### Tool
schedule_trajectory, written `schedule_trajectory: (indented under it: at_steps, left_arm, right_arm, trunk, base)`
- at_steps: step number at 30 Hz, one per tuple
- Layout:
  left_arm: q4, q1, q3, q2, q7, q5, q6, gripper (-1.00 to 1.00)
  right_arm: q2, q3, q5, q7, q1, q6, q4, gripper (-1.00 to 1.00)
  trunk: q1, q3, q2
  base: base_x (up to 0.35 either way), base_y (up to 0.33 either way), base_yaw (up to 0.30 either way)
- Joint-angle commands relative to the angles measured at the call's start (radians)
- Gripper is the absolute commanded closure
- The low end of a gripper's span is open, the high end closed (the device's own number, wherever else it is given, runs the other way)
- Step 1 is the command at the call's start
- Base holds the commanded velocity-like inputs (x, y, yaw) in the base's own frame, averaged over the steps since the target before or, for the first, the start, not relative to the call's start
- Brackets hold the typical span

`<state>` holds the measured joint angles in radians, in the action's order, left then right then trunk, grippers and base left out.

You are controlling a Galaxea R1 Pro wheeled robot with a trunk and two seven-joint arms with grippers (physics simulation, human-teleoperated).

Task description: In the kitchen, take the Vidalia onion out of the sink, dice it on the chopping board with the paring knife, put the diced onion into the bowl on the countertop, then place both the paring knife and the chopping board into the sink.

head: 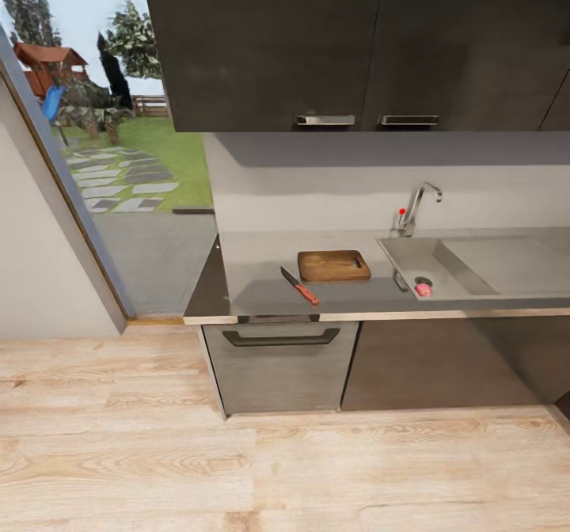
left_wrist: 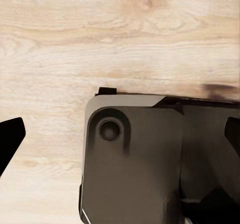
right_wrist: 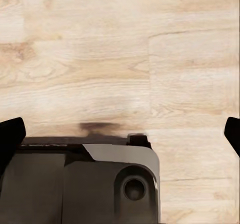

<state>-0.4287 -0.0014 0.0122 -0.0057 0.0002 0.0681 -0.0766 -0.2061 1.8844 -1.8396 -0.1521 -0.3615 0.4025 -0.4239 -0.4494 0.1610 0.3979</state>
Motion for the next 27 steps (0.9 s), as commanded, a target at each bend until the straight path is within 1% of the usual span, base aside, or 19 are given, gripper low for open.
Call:
schedule_trajectory:
  at_steps: [1,8,15,25,27]
  left_arm:
    - [-0.001,0.0,0.0,0.0,0.0,0.007,-0.002,-1.0]
    - [0.011,0.0,-0.001,0.001,0.0,0.007,-0.002,-1.0]
    - [0.018,0.0,-0.001,0.001,0.0,0.007,-0.002,-1.0]
    - [0.032,0.0,0.0,0.001,0.0,0.007,-0.002,-1.0]
    - [0.032,0.0,0.0,0.001,0.0,0.007,-0.002,-1.0]
  right_arm:
    - [0.0,0.009,-0.005,-0.007,-0.002,0.006,0.007,-1.0]
    - [0.004,0.008,-0.005,-0.007,-0.002,0.008,0.035,-1.0]
    - [0.027,0.008,-0.004,-0.006,-0.002,0.008,0.037,-1.0]
    - [0.033,0.008,-0.003,-0.006,-0.002,0.013,0.038,-1.0]
    - [0.043,0.009,-0.001,-0.007,-0.002,0.016,0.037,-1.0]
  trunk:
    - [-0.001,0.002,0.002]
    - [-0.001,0.002,0.002]
    - [-0.001,0.002,0.002]
    - [-0.001,0.002,0.002]
    - [-0.001,0.002,0.002]
  base:
    - [0.0,0.0,0.0]
    - [0.0,0.0,0.0]
    - [0.0,0.0,0.0]
    - [0.0,0.0,0.0]
    - [0.0,0.0,0.0]
